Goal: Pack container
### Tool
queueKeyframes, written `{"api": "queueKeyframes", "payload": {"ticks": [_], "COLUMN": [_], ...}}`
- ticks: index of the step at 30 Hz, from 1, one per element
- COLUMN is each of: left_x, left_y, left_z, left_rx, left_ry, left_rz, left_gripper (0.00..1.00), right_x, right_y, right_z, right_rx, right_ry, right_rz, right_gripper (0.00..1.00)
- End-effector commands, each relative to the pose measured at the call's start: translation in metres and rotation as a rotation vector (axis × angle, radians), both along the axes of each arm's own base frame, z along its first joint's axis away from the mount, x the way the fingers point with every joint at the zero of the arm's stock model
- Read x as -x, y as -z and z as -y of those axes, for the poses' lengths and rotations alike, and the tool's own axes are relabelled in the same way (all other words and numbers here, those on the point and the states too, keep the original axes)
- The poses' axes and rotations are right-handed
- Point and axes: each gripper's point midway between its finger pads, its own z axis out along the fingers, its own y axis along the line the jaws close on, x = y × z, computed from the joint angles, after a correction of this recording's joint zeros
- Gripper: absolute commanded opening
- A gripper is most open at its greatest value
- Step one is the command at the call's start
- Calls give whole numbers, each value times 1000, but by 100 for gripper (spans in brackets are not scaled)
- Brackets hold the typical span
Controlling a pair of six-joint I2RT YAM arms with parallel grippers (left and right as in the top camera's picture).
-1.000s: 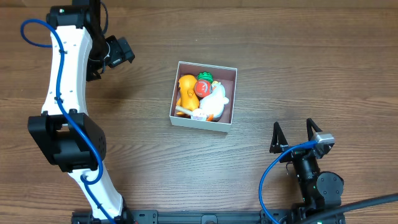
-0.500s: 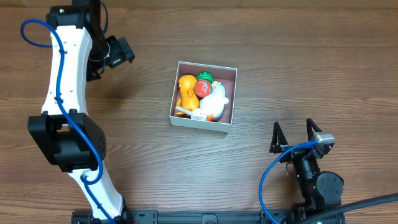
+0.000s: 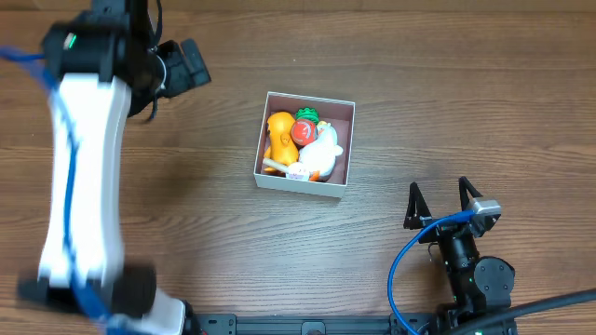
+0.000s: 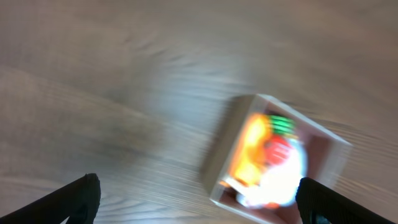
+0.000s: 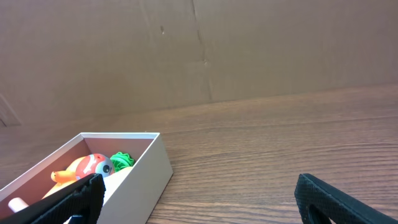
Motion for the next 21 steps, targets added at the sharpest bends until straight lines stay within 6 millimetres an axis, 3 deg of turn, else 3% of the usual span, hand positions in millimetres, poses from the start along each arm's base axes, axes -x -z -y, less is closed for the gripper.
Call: {"api": "queueKeyframes", "payload": {"ticks": [1, 5, 10, 18, 21], "left_x": [65, 139, 229, 334, 367], "left_y": [-83, -142, -184, -199, -184], "left_z": [19, 16, 1, -22, -27], "left_rx": [32, 64, 93, 108, 108], "left_ry": [69, 101, 99, 73, 74], "left_rz": [255, 485, 731, 989, 1010], "left_gripper": [100, 100, 100, 100, 100], "right_x": [0, 0, 0, 0, 0], "right_y": [2, 2, 2, 2, 2], "right_z": [2, 2, 2, 2, 2], "right_rx": [-4, -4, -4, -4, -4], "right_ry": [7, 7, 7, 7, 7], "right_rz": [4, 4, 4, 4, 4], "right_gripper": [100, 100, 100, 100, 100]}}
